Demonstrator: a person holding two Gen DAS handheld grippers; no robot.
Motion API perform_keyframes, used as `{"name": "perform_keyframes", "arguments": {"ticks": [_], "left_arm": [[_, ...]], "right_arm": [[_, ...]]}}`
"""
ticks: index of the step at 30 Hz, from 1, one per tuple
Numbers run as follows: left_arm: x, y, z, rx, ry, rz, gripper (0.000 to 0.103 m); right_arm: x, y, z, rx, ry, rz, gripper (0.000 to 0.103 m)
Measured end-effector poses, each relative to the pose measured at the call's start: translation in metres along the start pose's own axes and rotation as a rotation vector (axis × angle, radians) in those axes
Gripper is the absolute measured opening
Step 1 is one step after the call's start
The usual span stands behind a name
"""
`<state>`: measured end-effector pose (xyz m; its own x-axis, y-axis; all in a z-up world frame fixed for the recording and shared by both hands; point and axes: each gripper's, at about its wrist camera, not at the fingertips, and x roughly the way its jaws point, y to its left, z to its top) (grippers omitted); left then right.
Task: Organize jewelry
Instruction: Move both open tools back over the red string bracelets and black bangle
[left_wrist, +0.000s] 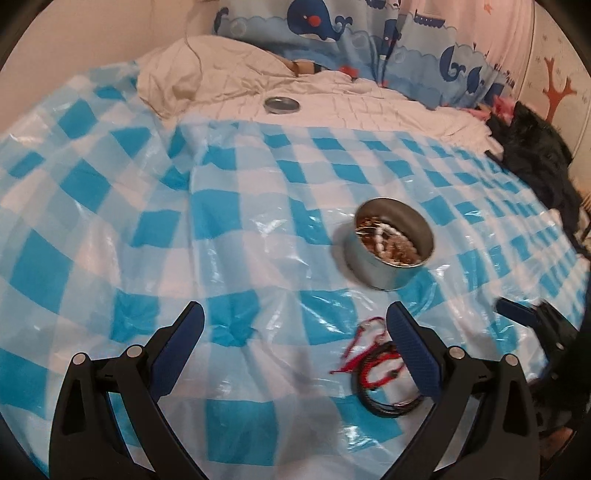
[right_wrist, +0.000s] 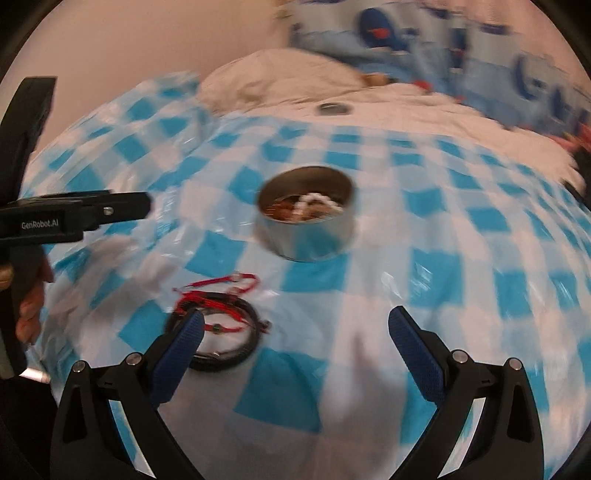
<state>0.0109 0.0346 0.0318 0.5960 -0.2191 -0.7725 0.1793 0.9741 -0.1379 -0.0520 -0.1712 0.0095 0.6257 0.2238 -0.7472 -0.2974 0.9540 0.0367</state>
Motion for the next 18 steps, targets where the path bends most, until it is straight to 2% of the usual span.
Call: {"name": "perform_keyframes", "arguments": {"ticks": [3, 7, 10, 18], "left_arm": [[0.010, -0.009, -0.004, 0.020, 0.025, -0.033, 0.095], [0.029, -0.027, -0.012, 0.082, 0.065, -0.016, 0.095], [0.041, -0.040, -0.014, 0.106, 0.071, -0.008, 0.095], [0.072, -0.077, -0.023, 0.229, 0.114, 0.047, 0.095]], "right_arm": [[0.003, -0.012, 0.008, 0.041, -0.026, 0.002, 0.096], [0.012, -0.049, 0.004, 0.260, -0.019, 0.046, 0.096], [0.011, -0.067, 0.002, 0.358, -0.015, 0.099, 0.096], [0.003, -0.067, 0.005, 0.358, -0.041, 0.115, 0.096]]}}
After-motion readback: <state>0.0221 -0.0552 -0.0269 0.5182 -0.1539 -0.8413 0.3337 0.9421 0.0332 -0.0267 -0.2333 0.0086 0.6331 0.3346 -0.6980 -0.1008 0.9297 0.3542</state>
